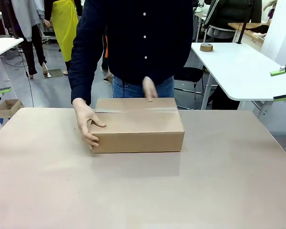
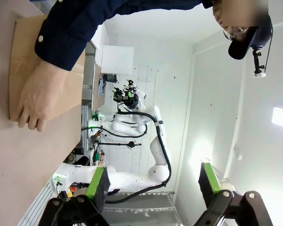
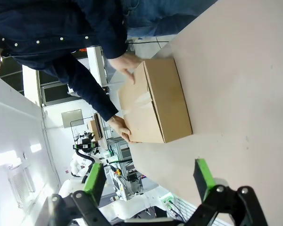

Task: Pack the gift set into the box.
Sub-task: Press and hold the closed box until the human finishes sealing it.

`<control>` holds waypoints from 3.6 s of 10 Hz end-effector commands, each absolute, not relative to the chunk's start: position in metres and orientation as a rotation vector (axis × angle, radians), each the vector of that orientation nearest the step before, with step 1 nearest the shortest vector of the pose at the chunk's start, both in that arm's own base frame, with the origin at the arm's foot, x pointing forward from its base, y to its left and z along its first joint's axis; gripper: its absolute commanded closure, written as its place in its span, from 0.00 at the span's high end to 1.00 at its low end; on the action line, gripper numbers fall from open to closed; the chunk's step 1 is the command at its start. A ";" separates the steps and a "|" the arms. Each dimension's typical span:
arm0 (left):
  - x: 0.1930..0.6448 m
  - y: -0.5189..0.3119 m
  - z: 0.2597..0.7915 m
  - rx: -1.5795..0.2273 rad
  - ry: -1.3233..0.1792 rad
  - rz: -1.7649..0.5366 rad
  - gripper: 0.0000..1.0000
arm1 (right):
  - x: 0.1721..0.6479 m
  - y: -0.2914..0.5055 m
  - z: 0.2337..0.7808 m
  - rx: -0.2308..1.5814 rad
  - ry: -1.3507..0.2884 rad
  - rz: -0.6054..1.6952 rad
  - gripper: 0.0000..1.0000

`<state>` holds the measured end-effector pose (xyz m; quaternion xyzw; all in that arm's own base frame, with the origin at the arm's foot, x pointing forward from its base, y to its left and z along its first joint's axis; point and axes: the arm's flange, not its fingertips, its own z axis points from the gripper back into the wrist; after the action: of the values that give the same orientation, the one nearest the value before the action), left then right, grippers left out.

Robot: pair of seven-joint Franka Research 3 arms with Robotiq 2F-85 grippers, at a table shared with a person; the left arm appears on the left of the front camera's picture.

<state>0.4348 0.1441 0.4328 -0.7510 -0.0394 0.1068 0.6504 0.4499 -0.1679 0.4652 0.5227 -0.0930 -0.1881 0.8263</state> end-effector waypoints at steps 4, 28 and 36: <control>0.431 0.142 0.432 -1.700 -0.105 0.232 1.00 | 0.448 -0.167 0.466 1.105 -0.200 -0.382 1.00; 0.428 -0.139 0.442 -0.804 -1.064 -1.469 1.00 | 0.474 0.216 0.443 0.854 -0.907 1.415 1.00; 0.462 -0.164 0.422 -0.721 -1.190 -1.262 1.00 | 0.494 0.248 0.425 0.954 -0.901 1.626 1.00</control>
<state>0.4590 -0.1396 0.4436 -0.3965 -0.4198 -0.5289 0.6219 0.4756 0.2347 0.4419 0.3926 -0.3756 0.6377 0.5461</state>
